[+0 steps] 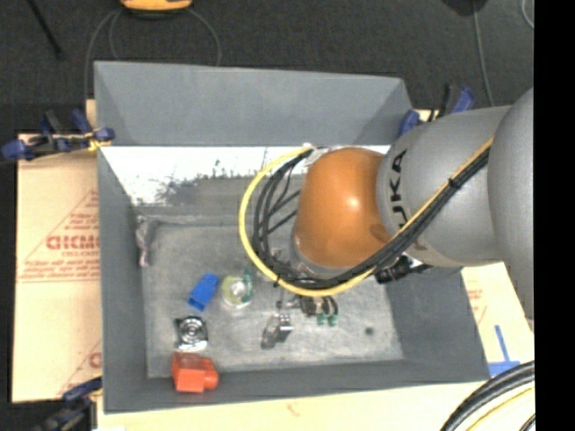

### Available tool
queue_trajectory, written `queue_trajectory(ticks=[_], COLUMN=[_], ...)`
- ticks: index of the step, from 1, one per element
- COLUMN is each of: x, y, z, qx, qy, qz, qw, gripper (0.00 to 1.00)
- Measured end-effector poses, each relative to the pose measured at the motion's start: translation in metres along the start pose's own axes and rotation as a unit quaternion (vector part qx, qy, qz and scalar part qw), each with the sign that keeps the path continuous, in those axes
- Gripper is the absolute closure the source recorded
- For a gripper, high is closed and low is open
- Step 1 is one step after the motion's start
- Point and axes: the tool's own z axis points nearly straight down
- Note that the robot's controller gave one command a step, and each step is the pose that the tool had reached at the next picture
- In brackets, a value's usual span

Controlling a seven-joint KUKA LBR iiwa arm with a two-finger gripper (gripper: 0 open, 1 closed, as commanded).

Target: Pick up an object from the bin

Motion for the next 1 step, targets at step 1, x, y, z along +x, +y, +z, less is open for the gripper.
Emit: queue_trajectory(ticks=[1], x=[-0.0618], y=[0.0299], z=[0.0648], qx=[0.002], qy=[-0.005], qz=[-0.091], qw=[0.9958], gripper=[0.0])
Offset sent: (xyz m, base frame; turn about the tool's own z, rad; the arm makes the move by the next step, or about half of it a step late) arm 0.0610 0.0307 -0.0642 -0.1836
